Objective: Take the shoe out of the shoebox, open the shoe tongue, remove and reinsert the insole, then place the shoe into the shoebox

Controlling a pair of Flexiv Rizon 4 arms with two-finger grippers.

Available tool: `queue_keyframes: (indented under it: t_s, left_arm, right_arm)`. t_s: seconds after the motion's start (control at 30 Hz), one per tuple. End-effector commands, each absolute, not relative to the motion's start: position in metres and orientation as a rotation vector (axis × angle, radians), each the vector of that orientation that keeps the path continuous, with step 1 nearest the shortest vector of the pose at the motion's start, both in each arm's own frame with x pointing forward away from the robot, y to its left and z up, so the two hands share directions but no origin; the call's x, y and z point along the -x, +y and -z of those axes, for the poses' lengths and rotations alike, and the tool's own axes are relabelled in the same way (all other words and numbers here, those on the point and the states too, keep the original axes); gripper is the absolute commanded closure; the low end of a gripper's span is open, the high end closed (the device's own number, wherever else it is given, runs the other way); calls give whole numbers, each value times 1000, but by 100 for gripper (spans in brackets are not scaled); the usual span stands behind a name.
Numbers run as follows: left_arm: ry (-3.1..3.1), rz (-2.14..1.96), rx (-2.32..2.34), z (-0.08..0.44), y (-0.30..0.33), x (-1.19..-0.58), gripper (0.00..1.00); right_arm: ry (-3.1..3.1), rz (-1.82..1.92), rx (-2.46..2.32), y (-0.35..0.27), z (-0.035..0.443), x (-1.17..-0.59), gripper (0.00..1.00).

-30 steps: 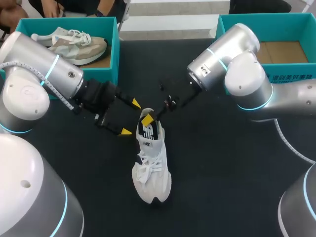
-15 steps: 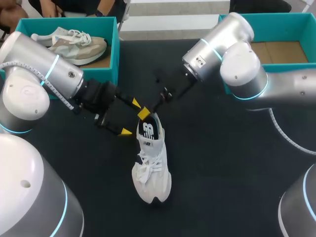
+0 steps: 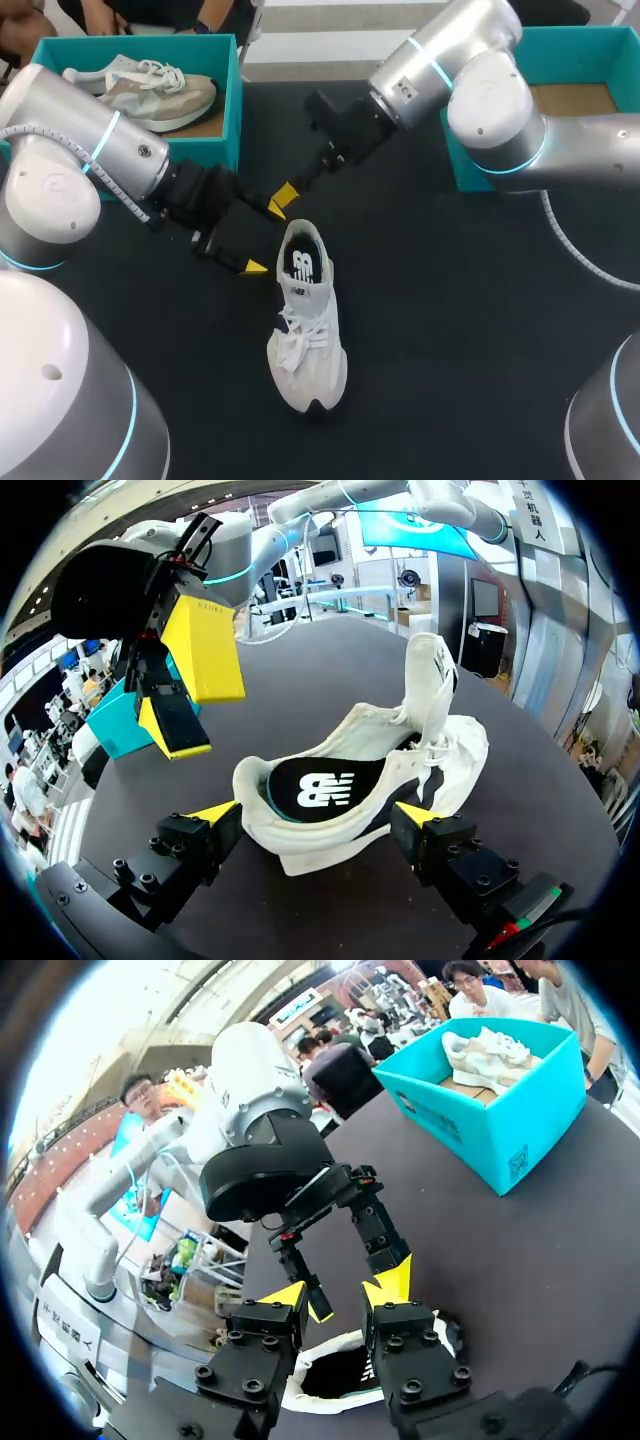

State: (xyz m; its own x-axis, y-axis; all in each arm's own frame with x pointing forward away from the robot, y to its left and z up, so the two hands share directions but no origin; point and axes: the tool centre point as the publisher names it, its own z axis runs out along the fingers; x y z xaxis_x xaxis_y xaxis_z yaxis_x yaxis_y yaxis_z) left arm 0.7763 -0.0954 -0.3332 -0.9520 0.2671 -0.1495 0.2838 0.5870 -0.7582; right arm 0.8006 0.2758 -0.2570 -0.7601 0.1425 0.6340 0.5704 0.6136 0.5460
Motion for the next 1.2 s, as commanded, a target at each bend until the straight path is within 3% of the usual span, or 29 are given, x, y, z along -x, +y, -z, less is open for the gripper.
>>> queue_keyframes:
  t_s: [0.03,0.17,0.27,0.8,1.2]
  left_arm:
    - [2783,1328,-481,333,-96,-775,0]
    - [2783,1328,-481,333,-96,-775,0]
    - [2783,1328,-481,333,-96,-775,0]
    - [2783,1328,-481,333,-96,-775,0]
    - [2783,1328,-481,333,-96,-775,0]
  right_arm:
    - [-2361,1141,707,252,234,-772,67]
    - [-2387,1141,898,243,220,-769,74]
    - [-2398,1112,1021,241,213,-768,100]
    - [-2652,485,1854,246,224,-762,100]
    - [-2670,472,1877,247,225,-761,100]
